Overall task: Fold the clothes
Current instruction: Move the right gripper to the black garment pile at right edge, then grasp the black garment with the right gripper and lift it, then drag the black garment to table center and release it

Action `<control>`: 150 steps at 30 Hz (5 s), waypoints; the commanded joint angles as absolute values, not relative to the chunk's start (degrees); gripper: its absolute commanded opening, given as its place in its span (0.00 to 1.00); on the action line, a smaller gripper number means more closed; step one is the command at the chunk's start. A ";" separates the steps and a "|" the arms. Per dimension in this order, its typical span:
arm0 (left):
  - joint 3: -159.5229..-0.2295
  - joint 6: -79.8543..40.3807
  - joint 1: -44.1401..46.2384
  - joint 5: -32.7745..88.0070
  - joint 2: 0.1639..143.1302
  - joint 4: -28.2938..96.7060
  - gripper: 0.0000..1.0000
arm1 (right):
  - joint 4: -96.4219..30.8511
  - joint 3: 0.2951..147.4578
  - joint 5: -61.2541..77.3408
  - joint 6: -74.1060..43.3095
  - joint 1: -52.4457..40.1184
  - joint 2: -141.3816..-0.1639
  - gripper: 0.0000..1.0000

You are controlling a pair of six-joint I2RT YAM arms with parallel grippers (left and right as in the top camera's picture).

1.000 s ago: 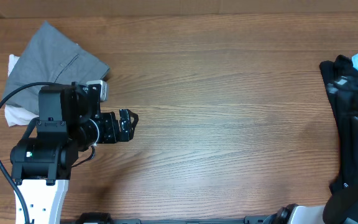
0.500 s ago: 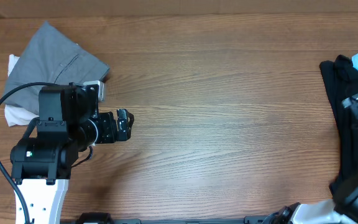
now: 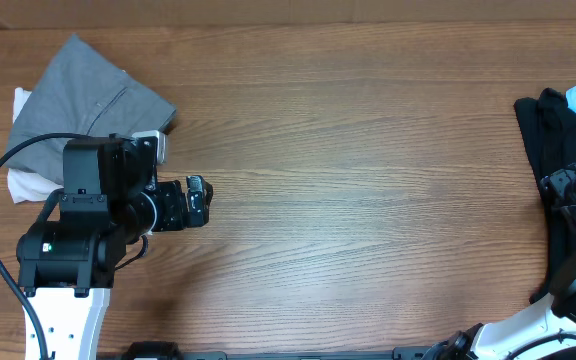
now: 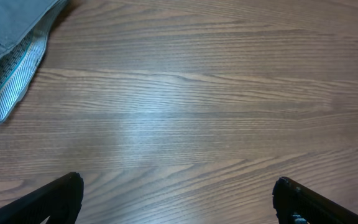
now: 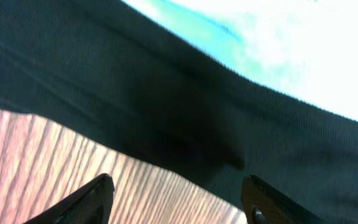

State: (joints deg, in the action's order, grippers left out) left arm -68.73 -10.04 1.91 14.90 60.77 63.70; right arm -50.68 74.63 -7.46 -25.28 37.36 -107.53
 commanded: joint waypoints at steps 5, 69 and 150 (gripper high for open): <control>-70.35 -8.75 2.28 14.41 61.01 64.07 1.00 | -48.16 70.46 -9.43 -25.36 37.15 -108.36 0.70; -70.35 -8.75 2.28 14.39 61.01 65.84 1.00 | -49.01 87.90 54.33 -9.10 35.64 -90.48 0.04; -70.35 -8.78 2.28 14.41 61.10 66.17 1.00 | -41.60 55.81 30.06 -23.66 14.68 -102.96 0.04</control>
State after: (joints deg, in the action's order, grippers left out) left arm -68.88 -10.04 1.91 14.70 60.88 66.17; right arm -42.37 55.42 30.70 -23.20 12.40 -102.98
